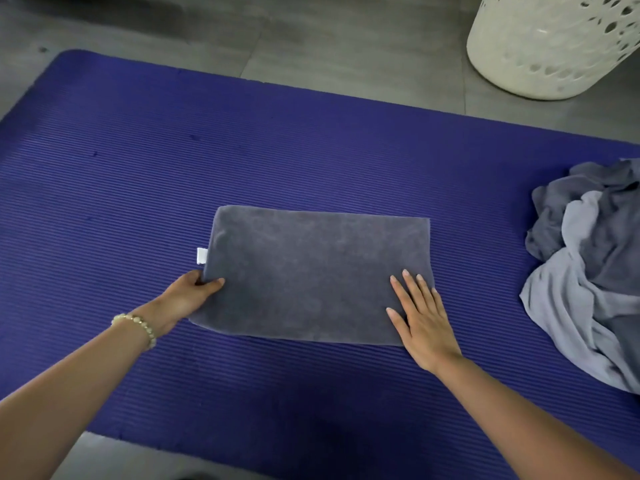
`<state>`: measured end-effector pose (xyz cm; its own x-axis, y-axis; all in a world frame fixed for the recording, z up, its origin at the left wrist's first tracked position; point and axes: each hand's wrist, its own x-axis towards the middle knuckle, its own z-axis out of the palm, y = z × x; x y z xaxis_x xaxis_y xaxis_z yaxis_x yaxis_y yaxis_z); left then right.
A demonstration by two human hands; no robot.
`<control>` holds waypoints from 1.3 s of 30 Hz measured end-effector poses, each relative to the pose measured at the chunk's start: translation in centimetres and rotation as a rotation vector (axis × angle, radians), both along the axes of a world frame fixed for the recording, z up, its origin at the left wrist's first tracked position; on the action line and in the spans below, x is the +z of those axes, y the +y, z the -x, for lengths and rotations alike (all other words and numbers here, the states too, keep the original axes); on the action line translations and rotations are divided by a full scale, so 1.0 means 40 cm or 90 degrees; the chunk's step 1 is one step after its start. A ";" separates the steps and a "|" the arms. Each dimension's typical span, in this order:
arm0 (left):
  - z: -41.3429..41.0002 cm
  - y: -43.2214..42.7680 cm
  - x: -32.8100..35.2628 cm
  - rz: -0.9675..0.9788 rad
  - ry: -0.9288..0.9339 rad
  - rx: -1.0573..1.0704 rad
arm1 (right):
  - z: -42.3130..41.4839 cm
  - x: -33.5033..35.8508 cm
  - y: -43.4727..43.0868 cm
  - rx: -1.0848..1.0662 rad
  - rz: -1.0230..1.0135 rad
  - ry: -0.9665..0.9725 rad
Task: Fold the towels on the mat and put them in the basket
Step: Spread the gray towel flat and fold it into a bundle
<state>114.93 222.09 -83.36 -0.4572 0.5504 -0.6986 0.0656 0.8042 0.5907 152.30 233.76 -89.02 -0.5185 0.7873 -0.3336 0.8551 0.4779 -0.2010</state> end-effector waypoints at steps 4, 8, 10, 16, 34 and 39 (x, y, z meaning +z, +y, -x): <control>-0.072 0.046 0.108 -0.093 -0.227 0.033 | 0.001 0.000 0.002 -0.003 0.005 0.011; -0.233 0.132 0.184 -0.204 -0.243 -0.144 | 0.017 0.048 0.009 -0.152 0.024 0.244; -0.321 0.173 0.194 -0.219 -0.278 -0.217 | 0.028 0.079 0.020 -0.355 0.113 0.414; -0.380 0.196 0.064 -0.283 0.246 -0.450 | 0.039 0.121 0.073 -0.662 0.526 0.527; -0.434 0.278 -0.091 -0.180 0.519 -0.675 | 0.019 0.050 0.120 -0.529 0.108 0.430; -0.372 0.424 -0.064 -0.131 0.488 -0.618 | 0.016 0.046 0.114 -0.527 0.118 0.450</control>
